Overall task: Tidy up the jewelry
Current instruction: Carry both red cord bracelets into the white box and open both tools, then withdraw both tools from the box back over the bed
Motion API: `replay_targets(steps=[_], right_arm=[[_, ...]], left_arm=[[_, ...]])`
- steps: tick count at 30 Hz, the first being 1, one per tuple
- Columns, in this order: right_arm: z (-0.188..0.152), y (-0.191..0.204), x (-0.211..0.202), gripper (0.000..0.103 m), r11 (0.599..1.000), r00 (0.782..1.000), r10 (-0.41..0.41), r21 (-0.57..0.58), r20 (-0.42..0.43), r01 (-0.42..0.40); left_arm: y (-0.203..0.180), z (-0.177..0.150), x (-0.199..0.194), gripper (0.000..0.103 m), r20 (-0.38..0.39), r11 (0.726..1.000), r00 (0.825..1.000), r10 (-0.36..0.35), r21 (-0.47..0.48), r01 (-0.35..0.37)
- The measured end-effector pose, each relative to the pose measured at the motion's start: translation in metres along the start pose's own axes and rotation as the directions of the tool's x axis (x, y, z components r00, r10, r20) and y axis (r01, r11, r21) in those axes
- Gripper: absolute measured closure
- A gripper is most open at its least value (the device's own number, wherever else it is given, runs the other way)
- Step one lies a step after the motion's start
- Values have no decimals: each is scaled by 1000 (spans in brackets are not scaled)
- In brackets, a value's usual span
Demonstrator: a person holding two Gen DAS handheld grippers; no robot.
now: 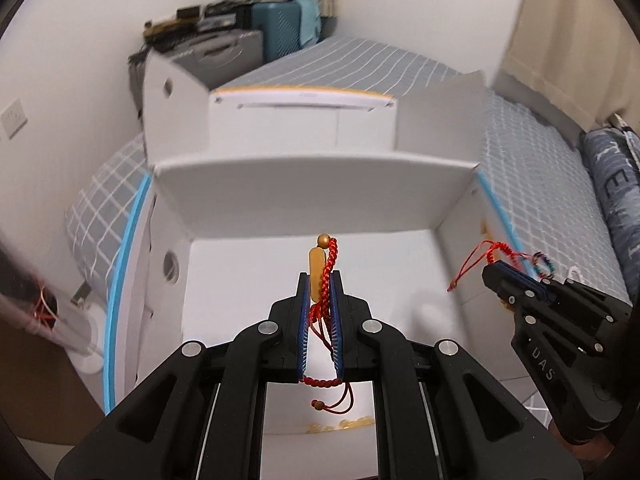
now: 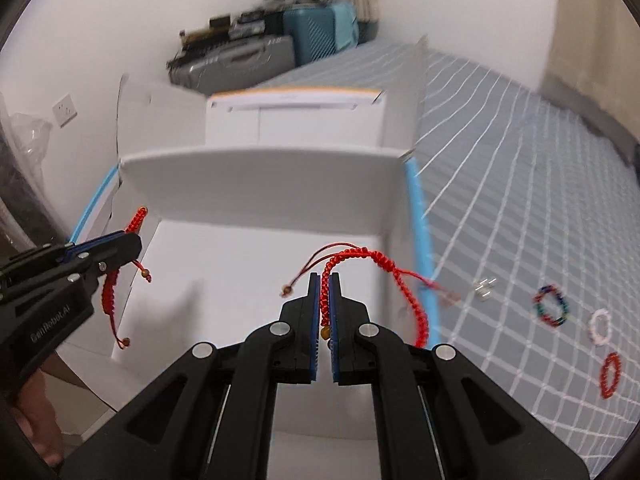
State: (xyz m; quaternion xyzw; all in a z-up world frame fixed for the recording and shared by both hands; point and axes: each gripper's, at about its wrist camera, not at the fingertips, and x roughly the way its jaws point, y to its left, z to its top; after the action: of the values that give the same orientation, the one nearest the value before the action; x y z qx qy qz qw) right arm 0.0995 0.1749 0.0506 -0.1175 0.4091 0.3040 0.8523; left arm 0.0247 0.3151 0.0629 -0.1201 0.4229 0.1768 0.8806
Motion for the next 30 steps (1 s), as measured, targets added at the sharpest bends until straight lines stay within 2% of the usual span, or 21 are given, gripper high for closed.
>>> replay_targets(steps=[7, 16, 20, 22, 24, 26, 30], right_arm=[[-5, 8, 28, 100, 1000, 995, -12, 18, -102, 14], [-10, 13, 47, 100, 1000, 985, 3, 14, -173, -1], [-11, 17, 51, 97, 1000, 982, 12, 12, -187, -10], [-12, 18, 50, 96, 1000, 982, 16, 13, -189, -14], [-12, 21, 48, 86, 1000, 982, 17, 3, -187, -17], [-13, 23, 43, 53, 1000, 984, 27, 1, -177, -27], [-10, 24, 27, 38, 1000, 992, 28, -5, -123, -29]], left_arm=[[14, -11, 23, 94, -54, 1000, 998, 15, -26, -17], [20, -18, 39, 93, -111, 998, 993, 45, -32, -49], [23, -20, 40, 89, -123, 998, 991, 50, -36, -54], [24, -20, 39, 83, -123, 997, 991, 57, -38, -63], [25, -20, 36, 63, -120, 996, 991, 67, -48, -73], [26, -21, 31, 57, -110, 996, 991, 72, -51, -78], [27, -20, 23, 38, -92, 995, 993, 81, -53, -86]])
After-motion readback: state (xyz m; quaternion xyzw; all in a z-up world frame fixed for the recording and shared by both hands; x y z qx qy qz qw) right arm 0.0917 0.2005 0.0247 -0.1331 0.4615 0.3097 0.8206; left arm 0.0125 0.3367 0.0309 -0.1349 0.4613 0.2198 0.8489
